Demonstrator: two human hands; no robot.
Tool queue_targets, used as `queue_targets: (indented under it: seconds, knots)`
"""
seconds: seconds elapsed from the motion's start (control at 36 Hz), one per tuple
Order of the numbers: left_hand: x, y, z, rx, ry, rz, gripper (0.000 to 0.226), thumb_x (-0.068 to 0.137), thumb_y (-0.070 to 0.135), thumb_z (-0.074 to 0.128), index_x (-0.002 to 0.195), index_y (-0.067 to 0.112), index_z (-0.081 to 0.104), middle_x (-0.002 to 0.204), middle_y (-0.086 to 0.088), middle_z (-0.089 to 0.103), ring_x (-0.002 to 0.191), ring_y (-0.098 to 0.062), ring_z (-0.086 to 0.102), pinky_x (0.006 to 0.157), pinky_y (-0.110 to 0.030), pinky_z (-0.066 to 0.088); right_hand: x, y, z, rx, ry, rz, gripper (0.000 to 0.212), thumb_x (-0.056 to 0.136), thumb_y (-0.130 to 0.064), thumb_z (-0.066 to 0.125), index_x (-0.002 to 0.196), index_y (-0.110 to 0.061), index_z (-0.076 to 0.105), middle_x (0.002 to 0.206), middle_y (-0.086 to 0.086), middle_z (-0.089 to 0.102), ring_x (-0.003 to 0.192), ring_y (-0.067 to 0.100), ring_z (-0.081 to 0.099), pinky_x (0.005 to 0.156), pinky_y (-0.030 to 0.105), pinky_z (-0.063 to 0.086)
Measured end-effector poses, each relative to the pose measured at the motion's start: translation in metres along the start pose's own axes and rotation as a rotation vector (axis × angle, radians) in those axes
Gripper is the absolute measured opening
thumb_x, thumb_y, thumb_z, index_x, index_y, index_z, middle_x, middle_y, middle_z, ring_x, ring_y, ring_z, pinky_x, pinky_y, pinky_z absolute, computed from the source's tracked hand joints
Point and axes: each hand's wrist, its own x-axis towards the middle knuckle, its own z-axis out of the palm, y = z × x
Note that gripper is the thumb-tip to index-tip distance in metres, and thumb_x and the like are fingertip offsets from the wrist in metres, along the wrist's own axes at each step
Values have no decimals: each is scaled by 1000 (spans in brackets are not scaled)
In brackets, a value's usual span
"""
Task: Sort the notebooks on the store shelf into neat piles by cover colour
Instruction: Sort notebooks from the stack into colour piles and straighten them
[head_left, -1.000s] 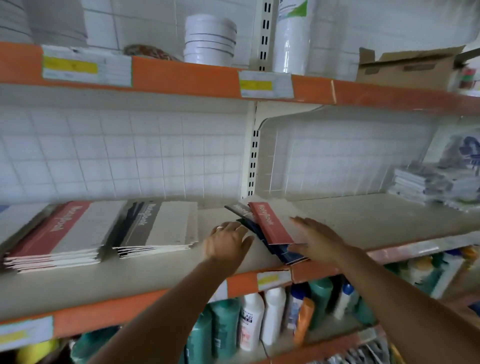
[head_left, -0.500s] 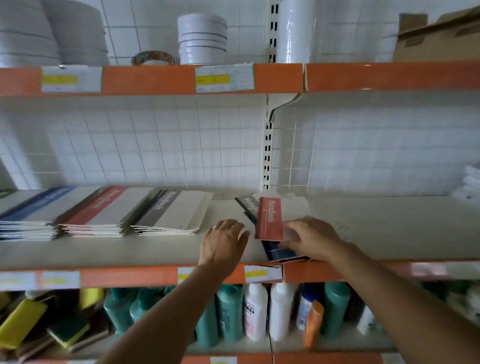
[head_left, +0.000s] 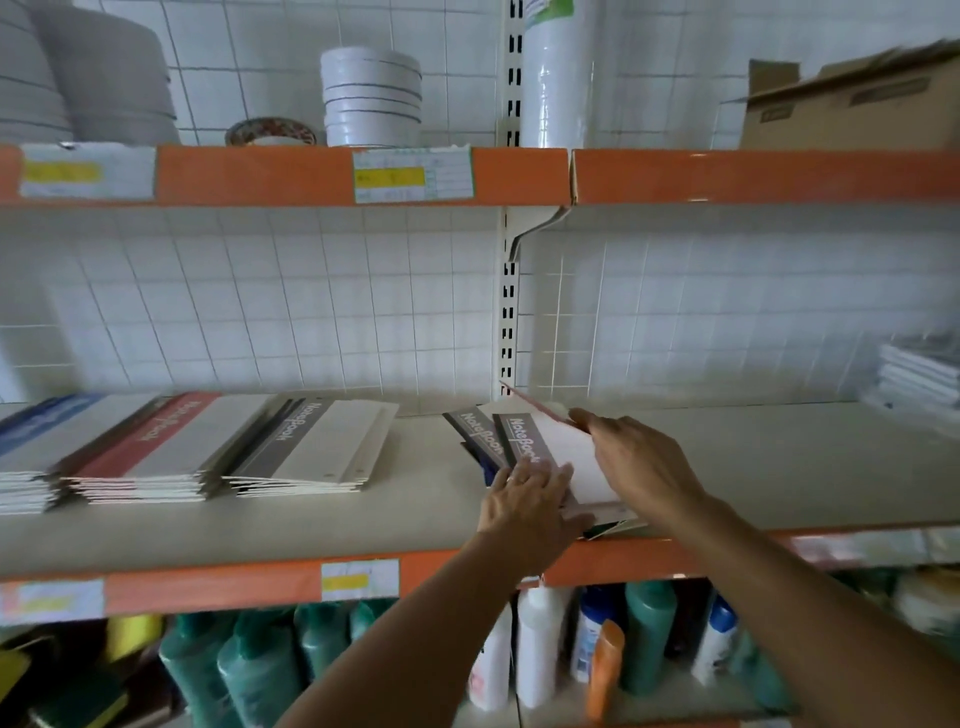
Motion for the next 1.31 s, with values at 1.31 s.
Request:
queue_targets:
  seconds: [1.31]
  knots:
    - [-113, -175, -80, 177, 272, -345, 49, 102, 12, 31, 147, 30, 34, 154, 9, 30, 141, -8, 27, 106, -23, 33, 37, -97, -4, 210, -53, -57, 60, 100, -8, 38, 148, -41, 24, 153, -14, 32, 135, 9, 40, 101, 24, 39]
